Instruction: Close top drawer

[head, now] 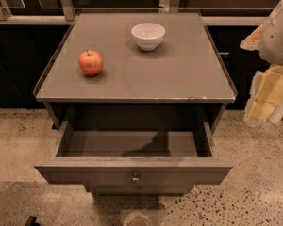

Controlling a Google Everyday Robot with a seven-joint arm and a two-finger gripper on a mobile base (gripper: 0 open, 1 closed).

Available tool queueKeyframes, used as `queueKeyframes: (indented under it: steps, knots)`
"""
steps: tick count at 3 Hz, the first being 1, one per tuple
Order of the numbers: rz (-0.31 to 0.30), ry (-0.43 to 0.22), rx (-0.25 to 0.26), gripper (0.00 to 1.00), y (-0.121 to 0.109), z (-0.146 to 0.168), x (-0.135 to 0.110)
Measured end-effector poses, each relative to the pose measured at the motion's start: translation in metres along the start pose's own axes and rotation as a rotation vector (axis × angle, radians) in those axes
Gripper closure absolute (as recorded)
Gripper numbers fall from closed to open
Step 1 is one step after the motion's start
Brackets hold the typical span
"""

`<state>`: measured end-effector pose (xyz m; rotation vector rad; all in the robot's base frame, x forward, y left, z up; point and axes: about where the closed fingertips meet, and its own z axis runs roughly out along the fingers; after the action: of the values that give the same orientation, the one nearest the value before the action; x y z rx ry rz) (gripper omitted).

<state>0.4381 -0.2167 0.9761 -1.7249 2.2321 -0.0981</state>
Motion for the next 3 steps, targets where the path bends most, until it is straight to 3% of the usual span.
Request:
queueKeyframes:
  steps: [2,3]
  knots:
    - [0.012,-0.033,0.009,0.0,0.002,0.005,0.001]
    - [0.079,-0.139,-0.032,0.0,0.024,0.045,0.008]
